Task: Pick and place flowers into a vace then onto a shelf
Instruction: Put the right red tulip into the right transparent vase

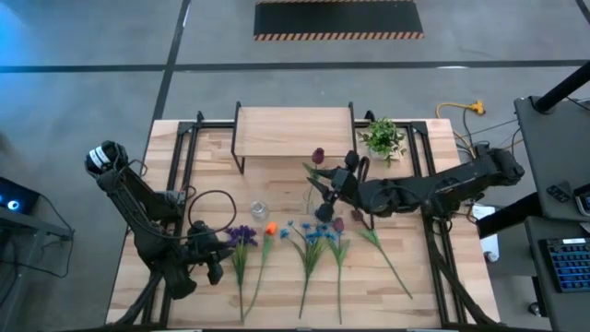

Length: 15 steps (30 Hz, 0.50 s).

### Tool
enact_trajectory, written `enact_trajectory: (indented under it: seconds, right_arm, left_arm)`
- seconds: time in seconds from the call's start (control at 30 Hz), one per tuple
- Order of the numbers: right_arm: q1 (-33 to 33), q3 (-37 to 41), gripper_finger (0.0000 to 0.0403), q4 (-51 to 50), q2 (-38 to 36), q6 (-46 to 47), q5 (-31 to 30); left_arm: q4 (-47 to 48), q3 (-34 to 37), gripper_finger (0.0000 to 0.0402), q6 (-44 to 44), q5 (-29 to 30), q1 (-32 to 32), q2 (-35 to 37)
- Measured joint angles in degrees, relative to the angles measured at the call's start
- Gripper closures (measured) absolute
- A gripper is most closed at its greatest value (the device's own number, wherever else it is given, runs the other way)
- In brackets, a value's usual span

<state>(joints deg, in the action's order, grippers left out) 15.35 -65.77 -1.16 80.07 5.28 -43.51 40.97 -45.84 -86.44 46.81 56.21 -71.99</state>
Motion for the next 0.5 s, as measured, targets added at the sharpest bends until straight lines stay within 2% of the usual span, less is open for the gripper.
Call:
enact_trajectory:
  seconds: [0.17, 0.27, 0.5]
  right_arm:
    - [3.65, -3.53, 0.0309, -26.88, -5.09, 15.08, 0.22]
    - [7.27, -4.09, 0.0315, -40.39, -7.77, 26.36, 2.44]
    - [17.02, -2.11, 0.0330, -57.47, -9.17, 49.65, 10.67]
  left_arm:
    - [-0.02, 0.00, 0.0327, 0.00, 0.00, 0.02, 0.00]
    - [0.01, 0.00, 0.0327, 0.01, 0.00, 0.00, 0.00]
    - [0.05, 0.13, 0.0327, 0.08, 0.42, 0.00, 0.00]
